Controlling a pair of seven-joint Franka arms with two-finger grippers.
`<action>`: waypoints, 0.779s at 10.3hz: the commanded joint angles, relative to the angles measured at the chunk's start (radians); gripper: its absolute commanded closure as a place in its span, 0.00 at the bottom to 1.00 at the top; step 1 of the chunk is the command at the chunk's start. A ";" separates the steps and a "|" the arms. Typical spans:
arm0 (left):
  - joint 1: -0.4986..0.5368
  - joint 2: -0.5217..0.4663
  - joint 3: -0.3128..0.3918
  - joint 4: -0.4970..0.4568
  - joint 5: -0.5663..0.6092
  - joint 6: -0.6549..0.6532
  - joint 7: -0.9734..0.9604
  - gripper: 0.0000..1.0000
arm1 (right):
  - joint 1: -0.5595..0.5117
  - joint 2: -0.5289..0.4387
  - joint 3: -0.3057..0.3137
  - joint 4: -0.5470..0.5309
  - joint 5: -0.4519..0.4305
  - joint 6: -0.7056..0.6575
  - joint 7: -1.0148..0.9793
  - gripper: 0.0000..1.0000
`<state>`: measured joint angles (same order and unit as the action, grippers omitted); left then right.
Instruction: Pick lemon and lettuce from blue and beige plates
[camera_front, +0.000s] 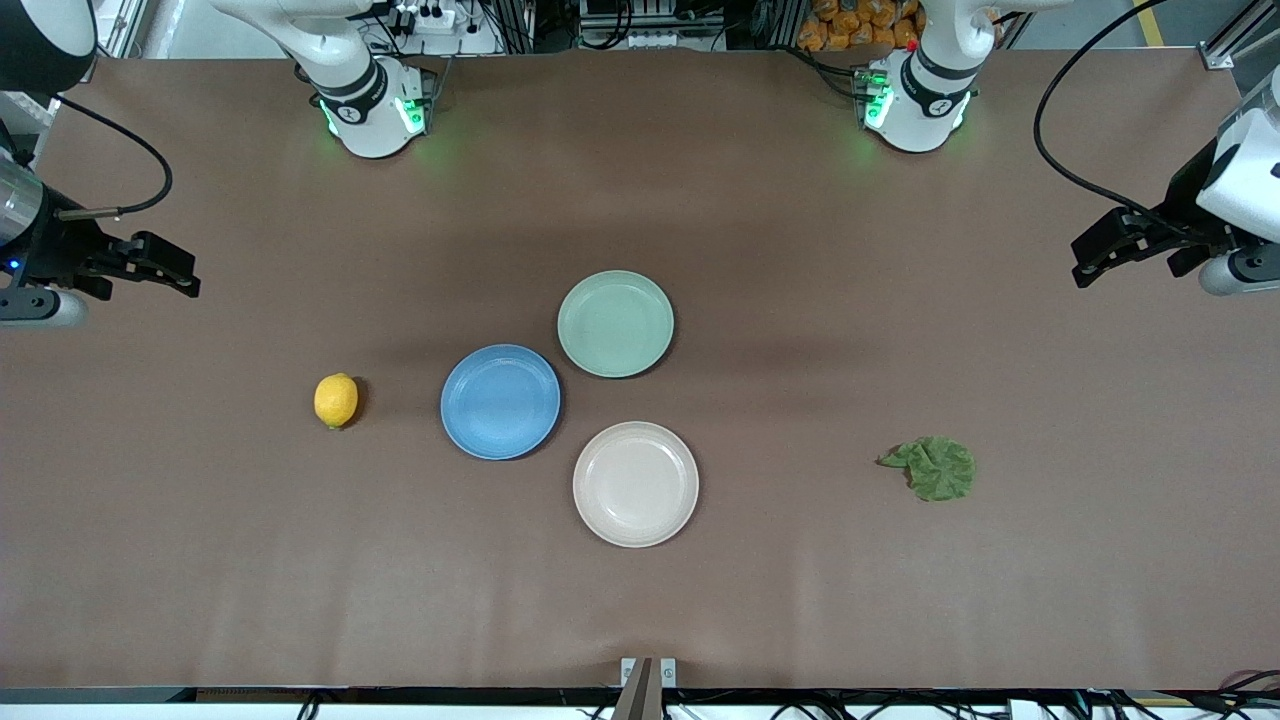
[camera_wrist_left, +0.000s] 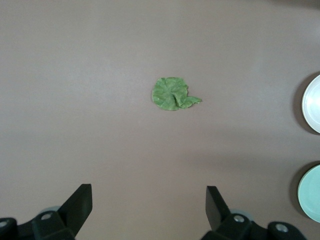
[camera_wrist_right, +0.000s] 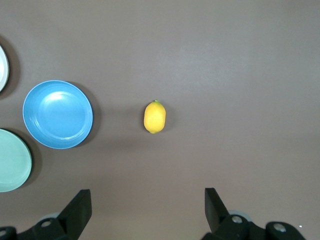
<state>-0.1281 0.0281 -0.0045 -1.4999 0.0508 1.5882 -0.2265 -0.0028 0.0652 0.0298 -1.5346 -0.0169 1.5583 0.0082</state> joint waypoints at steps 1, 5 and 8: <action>0.011 -0.016 -0.002 -0.005 -0.017 -0.004 0.007 0.00 | 0.004 0.024 0.004 0.034 -0.008 0.003 0.018 0.00; 0.015 -0.014 0.003 -0.005 -0.019 -0.004 0.009 0.00 | 0.018 0.024 0.024 0.034 -0.025 0.014 0.018 0.00; 0.016 -0.014 0.006 -0.005 -0.019 -0.002 0.009 0.00 | 0.018 0.021 0.041 0.034 -0.058 0.006 0.013 0.00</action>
<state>-0.1195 0.0276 0.0008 -1.4998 0.0508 1.5882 -0.2265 0.0145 0.0750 0.0645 -1.5252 -0.0443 1.5792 0.0085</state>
